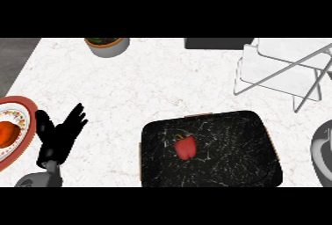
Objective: Pick the can from the tray and place it in the tiered shelf
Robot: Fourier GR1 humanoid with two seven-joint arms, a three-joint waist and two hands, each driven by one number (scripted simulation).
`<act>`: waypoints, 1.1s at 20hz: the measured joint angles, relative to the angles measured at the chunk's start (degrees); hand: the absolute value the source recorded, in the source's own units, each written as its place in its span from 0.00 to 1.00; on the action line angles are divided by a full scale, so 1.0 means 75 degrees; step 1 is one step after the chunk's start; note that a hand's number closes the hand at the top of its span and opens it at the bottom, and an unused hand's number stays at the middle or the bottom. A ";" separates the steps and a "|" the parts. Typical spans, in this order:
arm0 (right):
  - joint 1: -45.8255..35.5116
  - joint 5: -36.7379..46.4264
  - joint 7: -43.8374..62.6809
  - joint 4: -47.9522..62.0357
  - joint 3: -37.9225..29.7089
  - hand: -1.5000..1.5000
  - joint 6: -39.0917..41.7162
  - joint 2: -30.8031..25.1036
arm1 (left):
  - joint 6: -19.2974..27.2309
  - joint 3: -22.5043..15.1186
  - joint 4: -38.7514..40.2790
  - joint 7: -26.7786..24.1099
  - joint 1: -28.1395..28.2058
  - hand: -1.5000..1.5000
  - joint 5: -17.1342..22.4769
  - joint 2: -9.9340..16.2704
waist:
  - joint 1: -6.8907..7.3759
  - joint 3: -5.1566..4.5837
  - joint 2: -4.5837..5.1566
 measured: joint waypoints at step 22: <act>0.0072 -0.1708 0.0026 0.0140 -0.2345 0.00 -0.2079 -0.1146 | -0.0039 0.0084 -0.0003 -0.0019 0.0051 0.50 -0.0042 -0.0028 | -0.0049 0.0005 -0.0002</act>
